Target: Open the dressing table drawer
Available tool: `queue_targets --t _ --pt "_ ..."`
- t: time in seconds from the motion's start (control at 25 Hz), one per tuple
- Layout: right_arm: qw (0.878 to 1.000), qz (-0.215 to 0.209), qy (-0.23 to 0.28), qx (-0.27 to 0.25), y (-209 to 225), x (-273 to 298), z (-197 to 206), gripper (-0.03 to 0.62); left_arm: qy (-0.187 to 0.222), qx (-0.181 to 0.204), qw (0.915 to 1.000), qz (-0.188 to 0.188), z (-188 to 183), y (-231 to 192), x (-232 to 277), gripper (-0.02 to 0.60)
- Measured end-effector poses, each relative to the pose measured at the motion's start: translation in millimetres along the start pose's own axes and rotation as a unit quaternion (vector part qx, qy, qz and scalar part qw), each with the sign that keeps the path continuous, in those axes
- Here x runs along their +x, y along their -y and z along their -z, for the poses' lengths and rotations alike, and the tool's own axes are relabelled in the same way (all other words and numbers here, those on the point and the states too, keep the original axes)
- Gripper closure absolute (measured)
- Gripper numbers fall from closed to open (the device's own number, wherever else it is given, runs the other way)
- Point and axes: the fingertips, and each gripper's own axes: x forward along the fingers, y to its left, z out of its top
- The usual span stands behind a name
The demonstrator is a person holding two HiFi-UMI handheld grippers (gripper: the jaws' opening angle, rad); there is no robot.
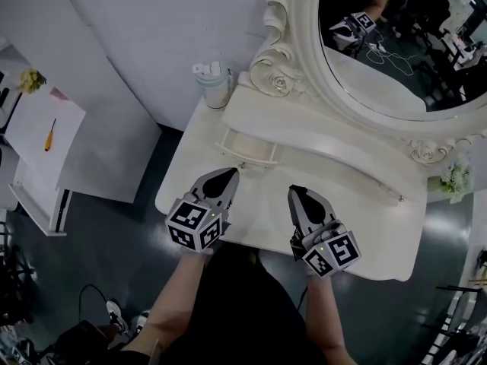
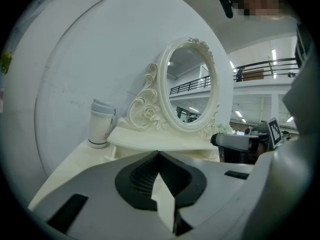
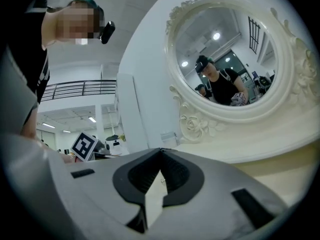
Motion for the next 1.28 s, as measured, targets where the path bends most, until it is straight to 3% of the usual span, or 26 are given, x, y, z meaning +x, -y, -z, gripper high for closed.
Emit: queue_targets --t 0.56,1.28 --pt "0.998 0.014 0.018 -0.063 -12 -12 -46 0.589 0.046 0.02 0.9987 0.003 -52 22 -25 0.58" --pt "0.993 0.019 0.056 -0.103 -22 -24 -95 0.589 0.101 0.045 0.9938 -0.013 -106 28 -54 0.58"
